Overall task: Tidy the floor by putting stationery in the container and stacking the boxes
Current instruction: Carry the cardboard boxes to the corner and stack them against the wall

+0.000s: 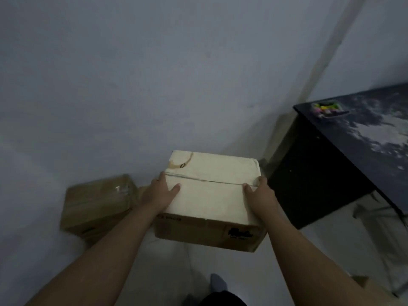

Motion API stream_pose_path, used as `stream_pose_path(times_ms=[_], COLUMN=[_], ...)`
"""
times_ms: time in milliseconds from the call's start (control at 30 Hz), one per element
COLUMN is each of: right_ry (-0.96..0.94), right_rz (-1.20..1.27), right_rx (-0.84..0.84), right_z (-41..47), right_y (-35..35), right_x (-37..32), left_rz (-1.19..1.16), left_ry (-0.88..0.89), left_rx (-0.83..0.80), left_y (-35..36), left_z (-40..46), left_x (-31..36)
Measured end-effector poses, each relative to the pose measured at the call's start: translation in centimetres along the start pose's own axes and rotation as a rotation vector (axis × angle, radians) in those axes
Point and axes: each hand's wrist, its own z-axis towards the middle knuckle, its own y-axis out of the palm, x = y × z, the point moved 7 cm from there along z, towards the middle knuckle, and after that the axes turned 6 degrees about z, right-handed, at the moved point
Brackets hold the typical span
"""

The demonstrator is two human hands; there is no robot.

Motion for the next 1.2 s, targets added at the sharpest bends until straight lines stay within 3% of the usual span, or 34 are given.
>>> stream_pose_path(times_ms=[133, 300, 567, 1200], right_ry=[-0.068, -0.128, -0.148, 0.093], right_rz=[-0.052, -0.128, -0.153, -0.115], right_rx=[-0.070, -0.211, -0.363, -0.550], right_z=[1.5, 4.2, 7.3, 13.5], right_y=[2.6, 6.7, 12.4, 31.3], right_x=[-2.1, -5.0, -5.2, -2.1], left_rz=[-0.150, -0.165, -0.322, -0.382], left_ry=[-0.044, -0.163, -0.301, -0.382], left_rx=[-0.007, 0.037, 0.039, -0.242], left_y=[0.1, 0.3, 4.7, 13.8], left_z=[0.3, 1.3, 2.8, 12.4], left_x=[-2.8, -6.5, -10.5, -24.2])
